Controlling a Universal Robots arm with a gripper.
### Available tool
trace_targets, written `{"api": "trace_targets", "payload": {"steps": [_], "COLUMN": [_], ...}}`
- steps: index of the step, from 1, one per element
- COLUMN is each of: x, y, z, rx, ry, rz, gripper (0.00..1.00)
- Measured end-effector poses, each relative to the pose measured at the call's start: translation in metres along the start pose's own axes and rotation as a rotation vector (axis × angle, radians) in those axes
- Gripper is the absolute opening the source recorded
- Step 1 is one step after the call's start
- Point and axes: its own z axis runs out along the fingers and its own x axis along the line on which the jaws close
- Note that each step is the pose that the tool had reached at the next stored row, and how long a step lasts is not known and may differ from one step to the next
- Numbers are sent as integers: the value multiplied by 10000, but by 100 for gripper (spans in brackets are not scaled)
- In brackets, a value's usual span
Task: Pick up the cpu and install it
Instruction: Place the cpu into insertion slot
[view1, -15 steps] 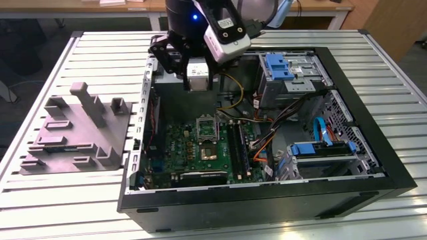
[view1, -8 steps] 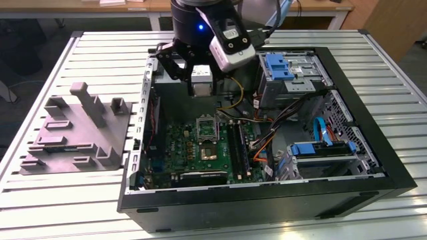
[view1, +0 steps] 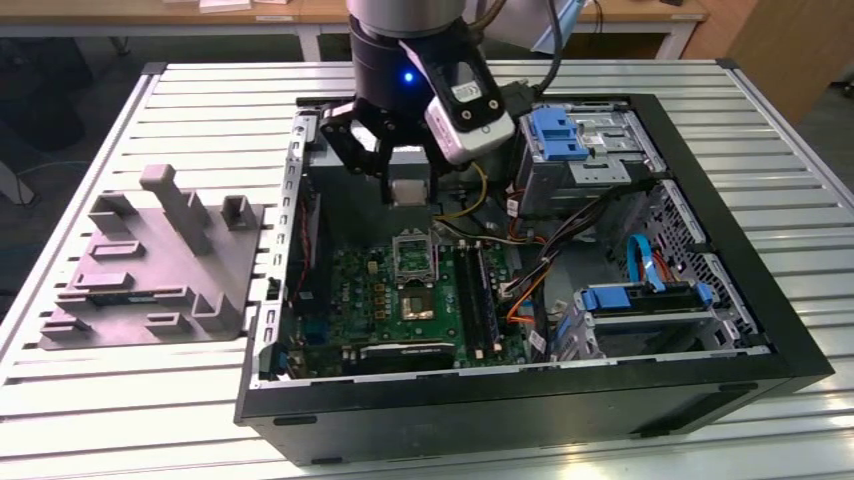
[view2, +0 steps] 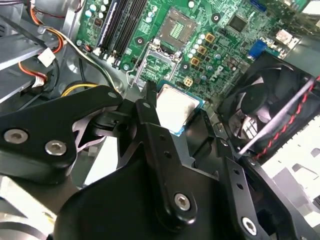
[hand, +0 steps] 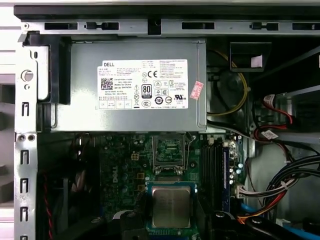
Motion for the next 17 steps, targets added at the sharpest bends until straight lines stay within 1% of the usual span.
{"api": "trace_targets", "payload": {"steps": [6,9,11,17], "x": [-1,-1,-1,-1], "y": [-28,-29,-30,-30], "z": [85,86,120,122], "rx": [0,4,1,2], "ry": [-1,2,0,1], "rz": [13,13,12,13], "gripper": [47,47,47,47]}}
